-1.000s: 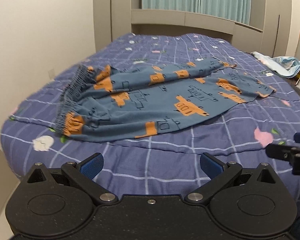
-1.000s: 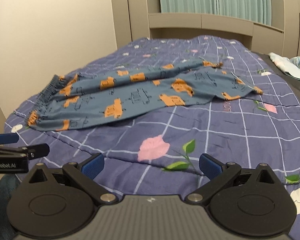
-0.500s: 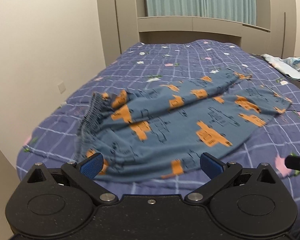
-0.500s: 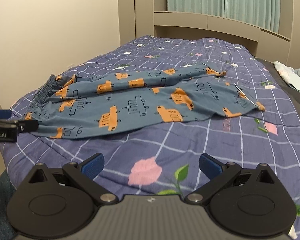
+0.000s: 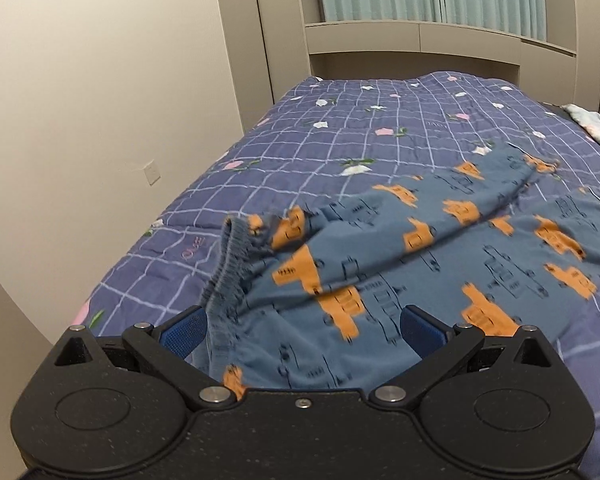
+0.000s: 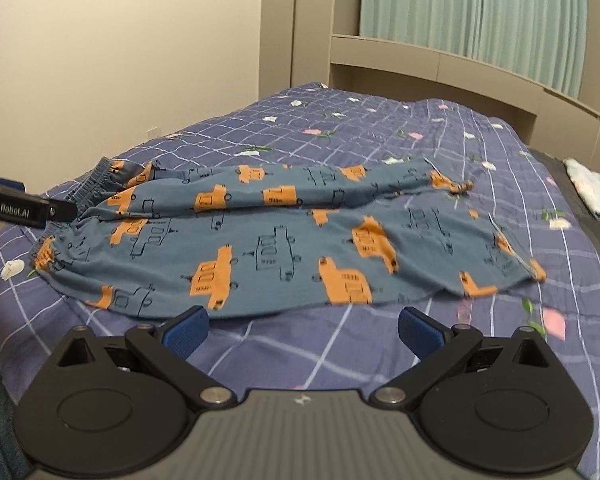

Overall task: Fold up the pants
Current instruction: 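Move both grippers toward the pants, left gripper toward the waistband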

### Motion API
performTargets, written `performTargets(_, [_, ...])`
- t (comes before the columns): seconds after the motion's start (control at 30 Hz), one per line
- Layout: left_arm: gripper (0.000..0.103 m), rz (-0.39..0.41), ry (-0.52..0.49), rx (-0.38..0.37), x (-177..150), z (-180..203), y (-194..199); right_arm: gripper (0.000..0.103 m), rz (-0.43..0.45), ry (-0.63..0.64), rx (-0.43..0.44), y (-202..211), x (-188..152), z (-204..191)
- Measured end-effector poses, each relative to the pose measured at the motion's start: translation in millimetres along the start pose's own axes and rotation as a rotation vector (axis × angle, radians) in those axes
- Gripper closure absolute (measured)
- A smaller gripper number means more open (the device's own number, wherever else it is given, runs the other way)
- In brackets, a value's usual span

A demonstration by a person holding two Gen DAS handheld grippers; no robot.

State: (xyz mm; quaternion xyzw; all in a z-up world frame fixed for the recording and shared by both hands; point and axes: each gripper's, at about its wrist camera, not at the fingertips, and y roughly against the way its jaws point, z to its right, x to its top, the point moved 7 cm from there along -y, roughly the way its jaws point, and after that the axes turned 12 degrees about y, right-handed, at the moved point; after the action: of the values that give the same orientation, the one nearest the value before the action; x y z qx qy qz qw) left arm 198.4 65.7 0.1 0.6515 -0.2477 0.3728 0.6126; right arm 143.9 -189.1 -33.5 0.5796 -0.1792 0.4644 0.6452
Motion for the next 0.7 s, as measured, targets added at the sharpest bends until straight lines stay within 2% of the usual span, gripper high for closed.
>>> performTargets(0.13, [0.001, -0.001, 0.002, 0.007, 17, -4, -14, 0.0, 0.03, 0.061, -0.005, -9, 18, 1])
performTargets(0.43, [0.001, -0.005, 0.002, 0.022, 55, -20, -58, 0.0, 0.065, 0.06, 0.041, -54, 60, 20])
performTargets(0.57, [0.001, 0.018, 0.002, -0.004, 80, -35, -82, 0.0, 0.107, 0.099, 0.1, -84, 86, 27])
performTargets(0.7, [0.001, 0.032, -0.036, -0.045, 99, -46, -109, 0.0, 0.096, 0.169, 0.166, -128, 112, 29])
